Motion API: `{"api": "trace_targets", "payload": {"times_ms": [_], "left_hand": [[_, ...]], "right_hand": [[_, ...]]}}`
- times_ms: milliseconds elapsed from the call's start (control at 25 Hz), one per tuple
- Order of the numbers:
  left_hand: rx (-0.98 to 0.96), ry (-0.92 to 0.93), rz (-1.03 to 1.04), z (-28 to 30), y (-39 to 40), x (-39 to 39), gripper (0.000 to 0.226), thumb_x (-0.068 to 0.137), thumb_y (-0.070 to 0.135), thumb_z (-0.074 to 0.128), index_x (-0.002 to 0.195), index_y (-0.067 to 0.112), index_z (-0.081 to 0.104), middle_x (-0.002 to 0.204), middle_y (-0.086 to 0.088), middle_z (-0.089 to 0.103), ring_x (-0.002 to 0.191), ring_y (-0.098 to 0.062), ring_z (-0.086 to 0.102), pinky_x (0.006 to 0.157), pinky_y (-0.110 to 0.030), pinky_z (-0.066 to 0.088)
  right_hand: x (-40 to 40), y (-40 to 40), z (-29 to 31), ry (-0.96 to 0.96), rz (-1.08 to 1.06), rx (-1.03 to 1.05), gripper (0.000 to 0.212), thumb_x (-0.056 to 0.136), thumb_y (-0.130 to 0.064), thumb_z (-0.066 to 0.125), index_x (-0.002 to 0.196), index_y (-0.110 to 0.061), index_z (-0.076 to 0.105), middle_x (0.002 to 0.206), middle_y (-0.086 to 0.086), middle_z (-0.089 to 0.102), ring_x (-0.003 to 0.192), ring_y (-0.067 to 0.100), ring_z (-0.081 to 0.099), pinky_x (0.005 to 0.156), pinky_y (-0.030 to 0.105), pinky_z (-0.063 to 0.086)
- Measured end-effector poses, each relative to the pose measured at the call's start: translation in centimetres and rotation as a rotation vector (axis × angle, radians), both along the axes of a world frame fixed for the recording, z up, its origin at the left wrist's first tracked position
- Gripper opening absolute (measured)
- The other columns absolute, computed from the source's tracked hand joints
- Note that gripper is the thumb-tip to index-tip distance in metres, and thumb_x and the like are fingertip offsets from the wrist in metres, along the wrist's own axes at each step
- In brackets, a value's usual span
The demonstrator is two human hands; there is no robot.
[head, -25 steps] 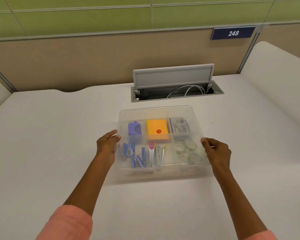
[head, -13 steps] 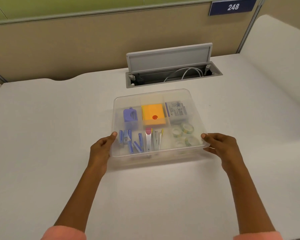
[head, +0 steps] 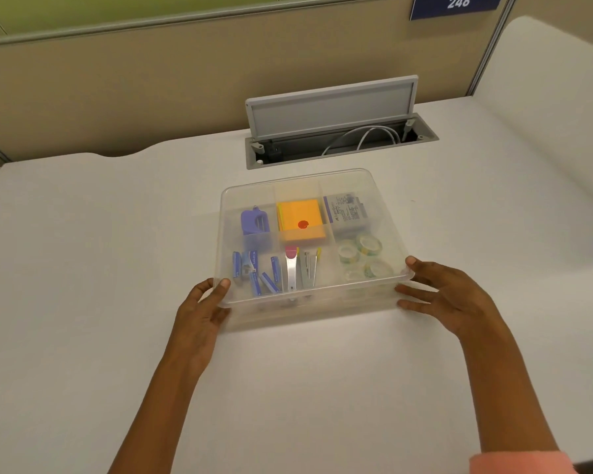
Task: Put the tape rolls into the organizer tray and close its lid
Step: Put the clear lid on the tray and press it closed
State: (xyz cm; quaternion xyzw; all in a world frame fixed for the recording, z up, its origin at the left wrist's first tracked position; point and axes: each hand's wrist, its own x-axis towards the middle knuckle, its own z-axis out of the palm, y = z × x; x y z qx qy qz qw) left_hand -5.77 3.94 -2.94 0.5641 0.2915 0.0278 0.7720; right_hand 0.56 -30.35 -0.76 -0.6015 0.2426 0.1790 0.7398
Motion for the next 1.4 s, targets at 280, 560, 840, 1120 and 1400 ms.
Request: {"api": "trace_targets", "payload": {"times_ms": [280, 560, 840, 1120, 1400], "left_hand": [[-0.255, -0.022, -0.099, 1.3, 0.9, -0.1, 0.039, 0.070, 0.021, 0.067, 0.108, 0.018, 0.060, 0.109, -0.011, 0.068, 0.101, -0.030, 0.066, 0.084, -0.047, 0.055], [-0.301, 0.066, -0.074, 1.1, 1.1, -0.5, 0.046, 0.071, 0.017, 0.066, 0.115, 0.004, 0.059, 0.110, -0.014, 0.066, 0.103, -0.029, 0.062, 0.080, -0.046, 0.055], [0.067, 0.213, -0.297, 1.8, 1.7, 0.8, 0.027, 0.080, 0.001, 0.061, 0.107, 0.006, 0.062, 0.097, -0.009, 0.070, 0.087, -0.021, 0.066, 0.071, -0.025, 0.059], [0.347, 0.264, -0.404, 3.8, 3.5, 2.5, 0.030, 0.077, 0.028, 0.069, 0.095, 0.004, 0.069, 0.102, -0.015, 0.071, 0.096, -0.027, 0.067, 0.074, -0.029, 0.057], [0.223, 0.153, -0.107, 3.4, 3.6, 11.3, 0.049, 0.082, 0.034, 0.063, 0.119, 0.004, 0.054, 0.119, -0.016, 0.061, 0.099, -0.026, 0.061, 0.089, -0.038, 0.050]], "right_hand": [[0.5, 0.5, 0.2, -0.027, -0.023, 0.146, 0.023, 0.076, -0.030, 0.068, 0.092, -0.016, 0.059, 0.101, 0.019, 0.067, 0.096, 0.037, 0.065, 0.090, 0.048, 0.049], [0.2, 0.4, -0.4, 0.017, 0.016, 0.138, 0.029, 0.081, -0.021, 0.064, 0.109, -0.014, 0.058, 0.103, 0.019, 0.065, 0.093, 0.037, 0.064, 0.084, 0.045, 0.052], [1.0, 0.0, 1.0, -0.059, 0.166, -0.285, 0.027, 0.082, -0.028, 0.065, 0.100, -0.008, 0.066, 0.106, 0.015, 0.065, 0.099, 0.029, 0.061, 0.092, 0.043, 0.051], [4.6, 0.5, 2.5, -0.072, 0.298, -0.516, 0.048, 0.079, -0.045, 0.063, 0.108, -0.006, 0.064, 0.109, 0.015, 0.066, 0.104, 0.031, 0.061, 0.097, 0.046, 0.048], [12.3, 3.3, 2.4, -0.135, 0.207, -0.352, 0.038, 0.085, -0.044, 0.057, 0.099, -0.009, 0.062, 0.110, 0.015, 0.067, 0.087, 0.023, 0.064, 0.078, 0.035, 0.051]]}}
